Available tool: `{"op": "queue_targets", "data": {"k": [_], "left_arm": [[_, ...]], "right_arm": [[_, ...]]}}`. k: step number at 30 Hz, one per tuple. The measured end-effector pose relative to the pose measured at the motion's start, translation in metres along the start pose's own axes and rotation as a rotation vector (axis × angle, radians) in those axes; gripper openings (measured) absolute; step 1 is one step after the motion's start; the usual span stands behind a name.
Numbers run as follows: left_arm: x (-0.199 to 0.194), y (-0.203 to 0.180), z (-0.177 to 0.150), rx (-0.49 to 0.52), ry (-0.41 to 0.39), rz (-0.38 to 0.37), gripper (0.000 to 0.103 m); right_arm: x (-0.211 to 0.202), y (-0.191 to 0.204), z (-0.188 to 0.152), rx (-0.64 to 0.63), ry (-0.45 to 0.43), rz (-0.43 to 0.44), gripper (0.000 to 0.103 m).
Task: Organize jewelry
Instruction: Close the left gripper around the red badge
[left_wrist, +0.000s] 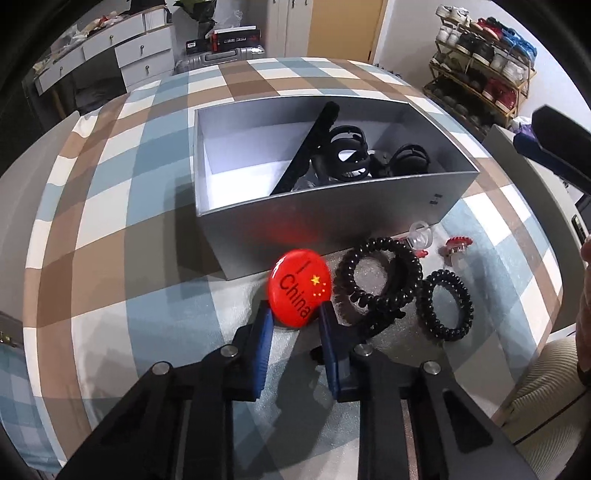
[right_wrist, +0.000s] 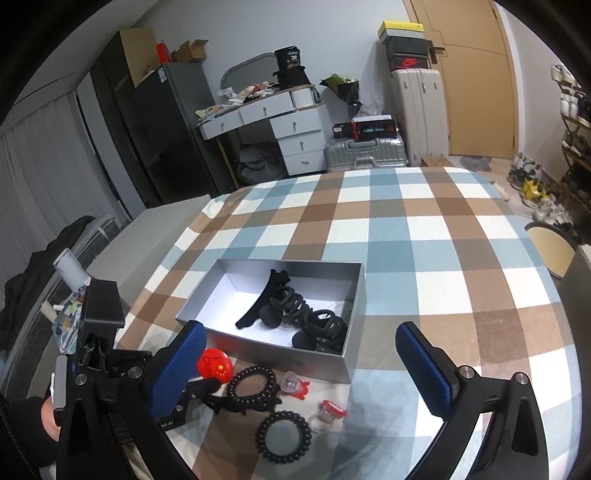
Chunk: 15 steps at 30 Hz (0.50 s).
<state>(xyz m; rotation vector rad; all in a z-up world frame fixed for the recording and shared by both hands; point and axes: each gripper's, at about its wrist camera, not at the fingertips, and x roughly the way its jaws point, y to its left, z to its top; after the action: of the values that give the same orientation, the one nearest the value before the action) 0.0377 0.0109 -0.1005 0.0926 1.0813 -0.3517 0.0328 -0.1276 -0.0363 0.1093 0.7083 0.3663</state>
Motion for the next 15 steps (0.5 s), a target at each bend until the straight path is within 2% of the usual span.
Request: {"op": "queue_targets", "data": {"k": [5, 9, 11, 15], "left_arm": [[0.0018, 0.0077, 0.0055, -0.039, 0.0, -0.049, 0.021], [0.0041, 0.0041, 0.0087, -0.03, -0.001, -0.039, 0.025], [0.0045, 0.0014, 0.0092, -0.023, -0.004, -0.019, 0.038], [0.0061, 0.001, 0.0092, -0.014, -0.026, 0.013, 0.039]], "right_arm": [[-0.0004, -0.0011, -0.0003, 0.004, 0.002, 0.002, 0.103], [-0.0001, -0.0003, -0.0002, 0.0, 0.004, 0.003, 0.103], [0.0001, 0.0006, -0.0003, -0.004, 0.006, 0.003, 0.103], [0.0, 0.0017, -0.0001, -0.006, 0.004, 0.002, 0.103]]}}
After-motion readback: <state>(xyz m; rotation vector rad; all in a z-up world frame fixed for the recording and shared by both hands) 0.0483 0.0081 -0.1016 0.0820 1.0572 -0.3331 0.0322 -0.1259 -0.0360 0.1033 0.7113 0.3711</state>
